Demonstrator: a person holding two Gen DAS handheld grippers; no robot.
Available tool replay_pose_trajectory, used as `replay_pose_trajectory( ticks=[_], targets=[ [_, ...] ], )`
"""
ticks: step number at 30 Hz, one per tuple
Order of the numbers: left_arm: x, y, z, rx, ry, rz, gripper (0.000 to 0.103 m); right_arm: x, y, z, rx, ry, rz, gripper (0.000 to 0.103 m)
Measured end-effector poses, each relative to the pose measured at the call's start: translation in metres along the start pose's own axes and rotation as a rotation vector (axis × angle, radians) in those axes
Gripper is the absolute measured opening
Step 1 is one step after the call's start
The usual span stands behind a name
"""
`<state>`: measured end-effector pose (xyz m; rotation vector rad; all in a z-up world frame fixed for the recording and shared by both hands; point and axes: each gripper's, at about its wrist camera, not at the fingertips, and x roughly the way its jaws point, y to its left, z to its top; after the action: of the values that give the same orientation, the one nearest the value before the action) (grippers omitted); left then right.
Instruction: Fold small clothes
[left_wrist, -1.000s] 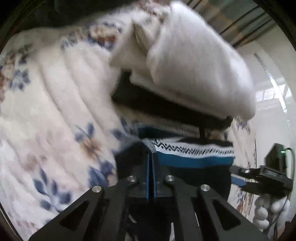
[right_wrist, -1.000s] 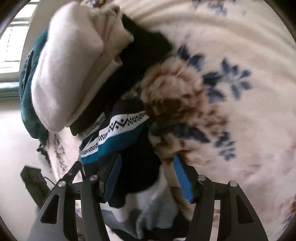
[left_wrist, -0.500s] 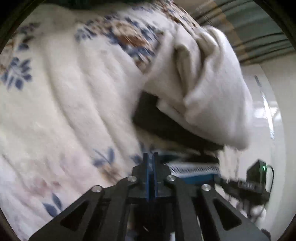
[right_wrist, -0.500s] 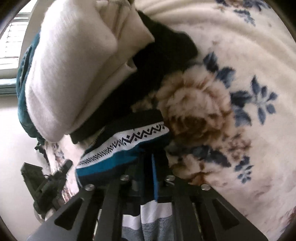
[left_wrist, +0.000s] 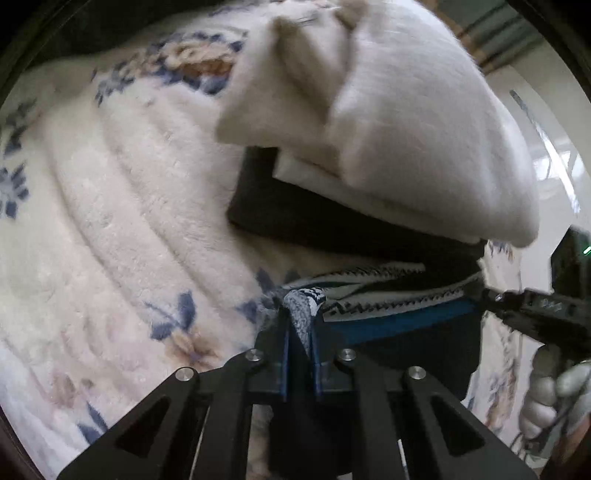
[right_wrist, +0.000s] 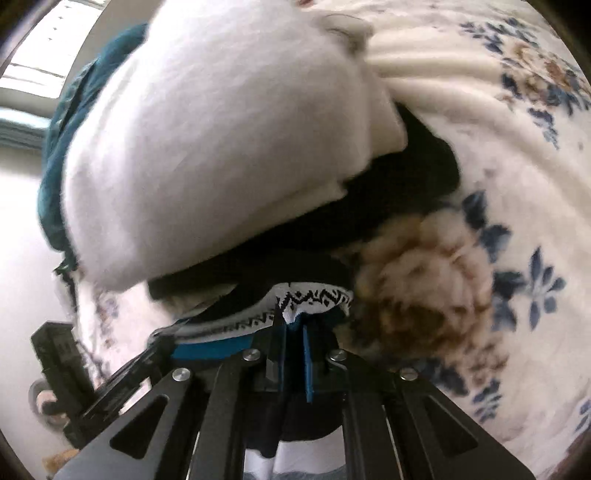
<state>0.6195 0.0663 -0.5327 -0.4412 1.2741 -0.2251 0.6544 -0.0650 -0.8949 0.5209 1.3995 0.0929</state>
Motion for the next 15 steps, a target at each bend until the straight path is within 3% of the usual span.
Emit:
replay_pose_trajectory(
  ticks=[1, 3, 5, 7, 11, 12, 13, 14, 15],
  targets=[
    [0.000, 0.004, -0.001, -0.008, 0.005, -0.002, 0.007, 0.009, -0.005, 0.002, 0.012, 0.050, 0.002, 0.011],
    [-0.004, 0.004, -0.003, 0.004, 0.001, 0.005, 0.007, 0.013, -0.014, 0.000, 0.011, 0.119, -0.016, 0.030],
    [-0.005, -0.002, -0.004, 0.008, -0.003, 0.002, 0.007, -0.004, -0.029, -0.016, 0.049, 0.115, 0.038, 0.044],
    [-0.009, 0.004, -0.002, -0.007, -0.001, -0.016, 0.007, -0.016, -0.047, -0.039, 0.075, 0.132, 0.067, 0.046],
    [-0.018, 0.016, -0.003, -0.036, 0.011, -0.031, 0.007, 0.002, -0.082, -0.098, 0.170, 0.275, 0.171, 0.046],
    [-0.016, 0.018, 0.000, -0.032, 0.014, -0.025, 0.007, 0.009, -0.088, -0.109, 0.203, 0.297, 0.210, 0.044],
    [-0.014, 0.018, 0.001, -0.025, 0.017, -0.020, 0.007, 0.015, -0.094, -0.119, 0.233, 0.299, 0.228, 0.019],
    [-0.014, 0.016, 0.001, -0.021, 0.017, -0.016, 0.007, 0.015, -0.100, -0.126, 0.257, 0.271, 0.234, 0.005],
    [-0.012, 0.014, 0.001, -0.021, 0.019, -0.014, 0.007, 0.012, -0.105, -0.129, 0.274, 0.235, 0.228, 0.005]
  ],
)
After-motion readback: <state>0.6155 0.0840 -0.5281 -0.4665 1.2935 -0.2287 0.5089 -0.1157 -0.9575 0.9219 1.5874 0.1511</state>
